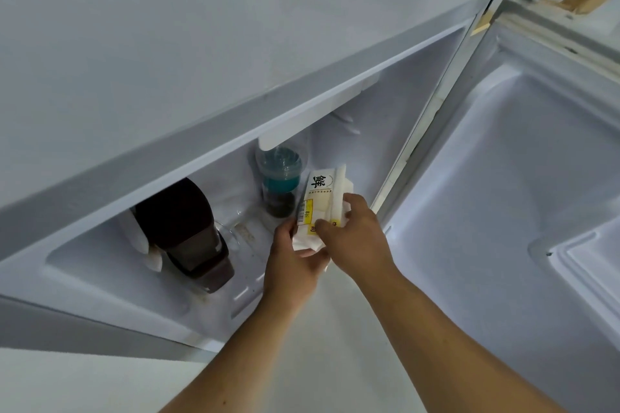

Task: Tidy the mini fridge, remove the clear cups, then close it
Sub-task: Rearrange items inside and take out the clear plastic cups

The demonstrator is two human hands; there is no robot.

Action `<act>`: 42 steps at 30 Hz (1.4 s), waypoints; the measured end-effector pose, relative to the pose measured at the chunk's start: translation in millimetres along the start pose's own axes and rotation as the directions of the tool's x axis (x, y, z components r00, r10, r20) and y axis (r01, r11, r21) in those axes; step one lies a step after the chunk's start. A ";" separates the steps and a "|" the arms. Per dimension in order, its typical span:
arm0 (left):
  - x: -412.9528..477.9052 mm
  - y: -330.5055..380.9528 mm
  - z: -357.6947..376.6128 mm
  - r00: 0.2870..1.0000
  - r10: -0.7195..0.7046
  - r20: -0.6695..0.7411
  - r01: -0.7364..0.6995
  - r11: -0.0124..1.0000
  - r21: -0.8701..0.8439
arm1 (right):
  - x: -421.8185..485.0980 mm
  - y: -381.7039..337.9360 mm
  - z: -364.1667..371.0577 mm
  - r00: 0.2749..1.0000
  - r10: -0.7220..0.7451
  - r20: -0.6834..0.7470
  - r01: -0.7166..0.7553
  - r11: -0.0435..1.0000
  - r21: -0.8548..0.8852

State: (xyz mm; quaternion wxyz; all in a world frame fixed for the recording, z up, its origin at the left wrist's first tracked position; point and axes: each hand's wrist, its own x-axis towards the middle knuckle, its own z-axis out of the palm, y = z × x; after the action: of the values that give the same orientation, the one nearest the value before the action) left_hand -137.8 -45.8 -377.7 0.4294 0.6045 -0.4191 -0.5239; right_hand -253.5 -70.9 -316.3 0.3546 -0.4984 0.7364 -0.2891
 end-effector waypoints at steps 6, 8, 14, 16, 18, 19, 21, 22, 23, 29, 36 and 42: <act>16.7 5.3 9.9 0.998 -0.017 0.055 0.020 0.999 -0.046 | 28.7 -5.8 -6.2 0.994 -0.099 -0.034 0.095 0.989 -0.117; 21.1 9.9 13.7 0.998 -0.006 0.069 0.008 1.000 -0.021 | 39.8 -7.9 -8.3 0.993 -0.110 -0.039 0.103 0.982 -0.156; 37.5 19.5 29.8 0.996 -0.005 0.094 0.012 0.998 -0.069 | 71.1 -23.7 -11.6 0.983 -0.181 -0.036 0.166 0.954 -0.251; 41.8 21.2 35.4 0.996 -0.020 0.081 0.025 0.997 -0.068 | 79.9 -29.1 -11.8 0.975 -0.219 -0.034 0.202 0.941 -0.271; 46.2 22.6 40.6 0.997 -0.032 0.064 0.036 0.997 -0.067 | 89.0 -31.8 -12.1 0.967 -0.253 -0.026 0.236 0.931 -0.277; 48.2 24.1 42.6 0.997 -0.037 0.061 0.040 0.998 -0.057 | 93.4 -32.2 -12.3 0.964 -0.267 -0.021 0.251 0.929 -0.272; 51.6 27.5 45.3 0.997 -0.047 0.066 0.050 0.998 -0.046 | 100.0 -32.5 -12.1 0.957 -0.290 -0.014 0.276 0.924 -0.265; 53.1 29.3 45.9 0.997 -0.046 0.068 0.049 0.997 -0.051 | 102.5 -32.6 -11.4 0.954 -0.299 -0.015 0.285 0.922 -0.261; 54.6 31.3 46.5 0.997 -0.042 0.064 0.045 0.998 -0.053 | 104.9 -32.8 -10.4 0.952 -0.304 -0.020 0.290 0.923 -0.252; 61.6 40.9 43.2 0.999 -0.026 0.022 0.025 0.999 0.041 | 109.8 -31.4 -6.3 0.952 -0.305 -0.042 0.296 0.945 -0.139; 9.1 9.5 7.6 0.993 0.005 -0.118 0.019 0.980 0.198 | 37.3 -1.1 -0.9 0.753 -0.485 -0.444 0.478 0.868 -0.137; -24.6 0.3 -16.4 0.938 -0.030 -0.347 0.083 0.987 0.140 | 1.2 -9.9 51.5 0.909 -0.389 0.150 0.406 0.907 -0.109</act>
State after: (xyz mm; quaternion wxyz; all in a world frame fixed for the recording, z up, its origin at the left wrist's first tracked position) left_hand -124.0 -21.0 -369.3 0.4333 0.7294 -0.3590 -0.3890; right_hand -206.8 -79.1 -338.8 0.2985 -0.6784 0.6137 -0.2721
